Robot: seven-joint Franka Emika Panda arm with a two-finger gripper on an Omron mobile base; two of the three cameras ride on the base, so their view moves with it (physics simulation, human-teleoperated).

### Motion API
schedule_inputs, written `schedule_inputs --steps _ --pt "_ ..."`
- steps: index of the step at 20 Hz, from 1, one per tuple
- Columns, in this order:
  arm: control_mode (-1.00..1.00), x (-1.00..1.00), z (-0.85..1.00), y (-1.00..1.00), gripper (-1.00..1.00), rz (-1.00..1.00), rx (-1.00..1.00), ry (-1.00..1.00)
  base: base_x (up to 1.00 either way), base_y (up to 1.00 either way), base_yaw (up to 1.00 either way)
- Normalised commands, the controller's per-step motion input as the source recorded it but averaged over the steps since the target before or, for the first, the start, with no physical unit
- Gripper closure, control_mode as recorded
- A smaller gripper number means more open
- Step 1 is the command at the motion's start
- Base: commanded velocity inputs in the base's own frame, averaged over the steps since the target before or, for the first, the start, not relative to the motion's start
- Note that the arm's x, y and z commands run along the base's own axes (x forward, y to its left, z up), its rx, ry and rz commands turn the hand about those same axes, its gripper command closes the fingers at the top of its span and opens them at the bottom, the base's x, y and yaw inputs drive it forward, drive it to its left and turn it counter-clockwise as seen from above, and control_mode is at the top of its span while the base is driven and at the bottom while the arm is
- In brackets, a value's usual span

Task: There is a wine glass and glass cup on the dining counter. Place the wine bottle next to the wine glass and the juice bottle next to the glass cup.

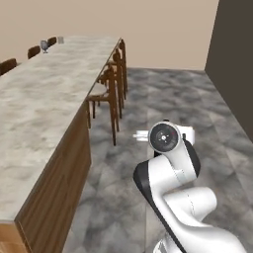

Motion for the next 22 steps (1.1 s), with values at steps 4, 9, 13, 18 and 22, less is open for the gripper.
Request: schedule_inputs --steps 4,9,13,18,22 --pt "1.0 0.0 0.0 0.0 1.0 0.0 0.0 0.0 0.46 -0.52 0.0" --pt "1.0 0.0 0.0 0.0 1.0 0.0 0.0 0.0 0.45 -0.53 0.0" --pt "1.0 0.0 0.0 0.0 1.0 0.0 0.0 0.0 0.41 -0.5 0.0" --pt "1.0 0.0 0.0 0.0 1.0 0.0 0.0 0.0 0.38 -0.51 0.0" --pt "1.0 0.0 0.0 0.0 1.0 0.0 0.0 0.0 0.42 -0.49 0.0"
